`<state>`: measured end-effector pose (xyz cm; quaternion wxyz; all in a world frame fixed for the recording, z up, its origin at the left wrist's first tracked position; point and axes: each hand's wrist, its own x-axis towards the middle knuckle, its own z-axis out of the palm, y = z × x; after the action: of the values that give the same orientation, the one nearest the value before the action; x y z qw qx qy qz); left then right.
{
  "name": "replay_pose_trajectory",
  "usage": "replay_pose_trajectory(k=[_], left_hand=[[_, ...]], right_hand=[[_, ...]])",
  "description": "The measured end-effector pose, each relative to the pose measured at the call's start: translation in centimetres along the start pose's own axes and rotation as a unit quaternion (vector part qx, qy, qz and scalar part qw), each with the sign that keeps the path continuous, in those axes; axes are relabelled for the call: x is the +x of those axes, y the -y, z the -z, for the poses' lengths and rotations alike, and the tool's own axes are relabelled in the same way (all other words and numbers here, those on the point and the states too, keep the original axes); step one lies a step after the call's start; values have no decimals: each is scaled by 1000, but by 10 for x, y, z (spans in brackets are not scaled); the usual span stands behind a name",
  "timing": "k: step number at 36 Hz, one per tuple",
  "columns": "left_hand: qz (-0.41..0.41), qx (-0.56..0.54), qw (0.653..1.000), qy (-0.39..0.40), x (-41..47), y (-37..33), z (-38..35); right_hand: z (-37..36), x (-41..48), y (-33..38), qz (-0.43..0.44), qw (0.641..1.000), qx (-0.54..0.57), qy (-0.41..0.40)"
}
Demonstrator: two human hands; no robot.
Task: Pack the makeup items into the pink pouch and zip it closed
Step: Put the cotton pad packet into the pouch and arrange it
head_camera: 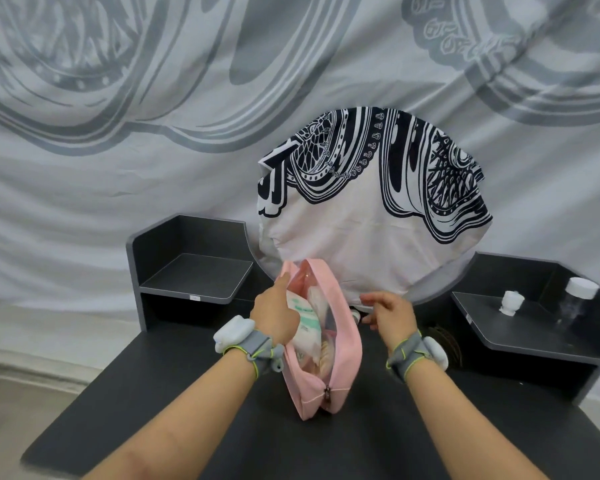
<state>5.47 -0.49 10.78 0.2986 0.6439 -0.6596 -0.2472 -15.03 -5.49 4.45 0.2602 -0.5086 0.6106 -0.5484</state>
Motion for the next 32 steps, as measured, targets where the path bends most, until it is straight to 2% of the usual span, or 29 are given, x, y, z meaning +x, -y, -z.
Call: replay_pose_trajectory(k=[2, 5, 8, 10, 14, 16, 20, 23, 24, 27, 32], left_hand=[[2, 3, 1000, 1, 2, -1, -1], [6, 8, 1000, -1, 6, -4, -5], [14, 19, 1000, -15, 11, -7, -9], [20, 26, 999, -26, 14, -9, -12], [42, 35, 997, -47, 18, -13, -18], [46, 40, 997, -50, 19, -14, -21], [51, 47, 996, -54, 20, -14, -24], [54, 51, 996, -58, 20, -15, -24], [54, 50, 996, -59, 21, -15, -25], [52, 47, 996, -56, 20, -14, -24], [51, 44, 995, -67, 18, -14, -26]], right_hand=[[-5, 8, -14, 11, 993, -105, 47], [-17, 21, -37, 28, 959, -248, 131], [-23, 1, -22, -20, 927, -336, 164], [-28, -2, -19, -76, 932, -322, 150], [-39, 5, -21, -163, 963, -195, 88], [-44, 9, -22, -180, 971, -146, 61], [-53, 11, -24, -173, 971, -156, 47], [-54, 11, -31, -137, 937, -313, 71], [-52, 10, -34, -119, 932, -335, 79], [-34, 0, -29, -73, 950, -292, 89], [-6, -10, -5, -33, 985, -169, 3]])
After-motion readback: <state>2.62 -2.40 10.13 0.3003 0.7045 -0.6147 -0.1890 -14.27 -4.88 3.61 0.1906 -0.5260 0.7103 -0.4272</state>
